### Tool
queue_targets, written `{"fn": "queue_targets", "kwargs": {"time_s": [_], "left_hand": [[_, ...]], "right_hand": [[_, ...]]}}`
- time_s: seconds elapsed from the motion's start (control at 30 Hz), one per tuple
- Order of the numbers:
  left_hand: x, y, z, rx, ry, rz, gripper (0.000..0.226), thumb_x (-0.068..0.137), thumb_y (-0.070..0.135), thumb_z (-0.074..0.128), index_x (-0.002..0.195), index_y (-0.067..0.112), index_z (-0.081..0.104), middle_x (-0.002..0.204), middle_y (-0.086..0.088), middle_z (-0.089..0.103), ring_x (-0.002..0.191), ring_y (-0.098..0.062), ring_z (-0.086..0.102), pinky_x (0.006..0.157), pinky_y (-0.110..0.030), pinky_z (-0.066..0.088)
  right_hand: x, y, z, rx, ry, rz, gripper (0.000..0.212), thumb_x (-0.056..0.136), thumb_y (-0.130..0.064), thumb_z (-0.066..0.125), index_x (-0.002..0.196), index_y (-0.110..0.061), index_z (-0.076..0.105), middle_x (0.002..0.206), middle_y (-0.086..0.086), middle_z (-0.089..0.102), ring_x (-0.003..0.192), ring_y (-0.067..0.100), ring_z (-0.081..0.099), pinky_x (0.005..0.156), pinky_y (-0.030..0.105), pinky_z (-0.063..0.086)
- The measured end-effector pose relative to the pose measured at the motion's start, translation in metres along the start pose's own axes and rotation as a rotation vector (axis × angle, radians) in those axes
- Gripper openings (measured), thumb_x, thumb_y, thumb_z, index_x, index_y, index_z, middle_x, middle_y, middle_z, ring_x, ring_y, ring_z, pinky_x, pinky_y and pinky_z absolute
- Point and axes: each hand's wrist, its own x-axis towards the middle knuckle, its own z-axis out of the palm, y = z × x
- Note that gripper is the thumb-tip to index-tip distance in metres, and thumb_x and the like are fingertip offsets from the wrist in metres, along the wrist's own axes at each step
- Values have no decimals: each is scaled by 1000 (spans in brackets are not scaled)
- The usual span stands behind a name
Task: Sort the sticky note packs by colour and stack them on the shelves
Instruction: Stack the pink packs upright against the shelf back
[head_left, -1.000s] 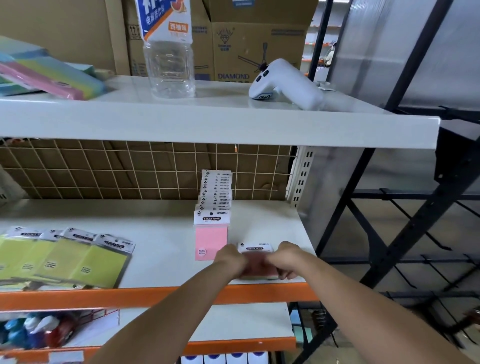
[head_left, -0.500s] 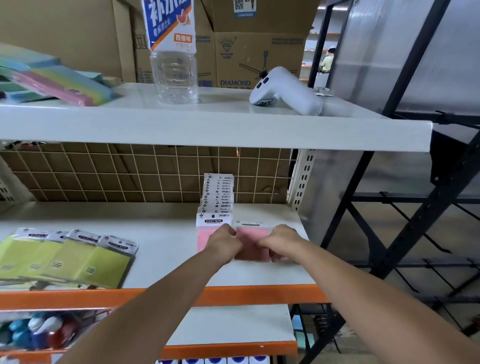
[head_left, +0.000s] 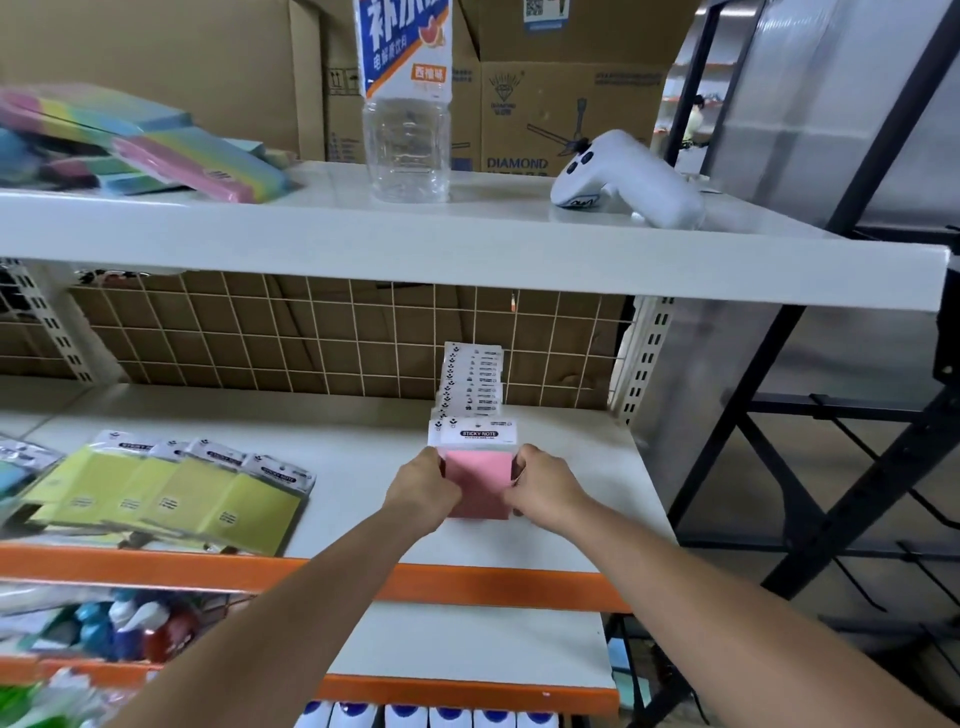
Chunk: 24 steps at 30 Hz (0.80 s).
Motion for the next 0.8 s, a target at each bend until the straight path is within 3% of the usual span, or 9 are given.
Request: {"fn": "queue_targets", "kwargs": {"time_s": [0.07,0.3,0.5,0.63,0.7,0.8], "left_hand": [[1,-9,0,32,8,3,18,79,12,54,97,11,50,93,-9,64,77,-27,59,58,-27,43],[5,-31,7,124,47,38,22,87,31,54,102,15,48,96,-8,65,87,-30,62,70,-35,50],[11,-32,2,218,70,29,31,84,37,60,99,16,44,95,-3,58,84,-25,55,67,-29,40],[18,-35,1,273,7,0,28,84,43,57,95,18,53,103,-2,59,82,-23,55,69,-27,44],[19,-35,4,298,-18,16,25,87,43,53,84,19,59,97,-3,60,77,-21,52,66,-24,42],[21,-37,1,293,-63,33,29,89,43,52,86,20,68,84,-2,57,73,-20,52,61,-23,40]], "right_hand": [[3,-2,10,-26,2,1,23,78,-14,59,97,-16,47,102,13,67,90,30,65,67,34,53],[8,3,35,-104,44,-16,34,83,-14,55,116,-12,51,110,13,67,100,31,64,77,31,50],[14,2,32,-131,43,-15,36,83,-18,54,118,-18,50,111,6,67,102,28,63,76,29,47],[15,3,33,-143,33,-16,38,81,-24,59,118,-21,50,111,3,67,102,26,63,78,30,51],[16,4,32,-217,37,-11,34,83,-31,59,115,-20,52,112,4,66,105,26,62,75,29,45],[18,5,30,-309,18,6,31,86,-38,59,110,-19,59,113,4,66,107,25,61,75,28,43]]}}
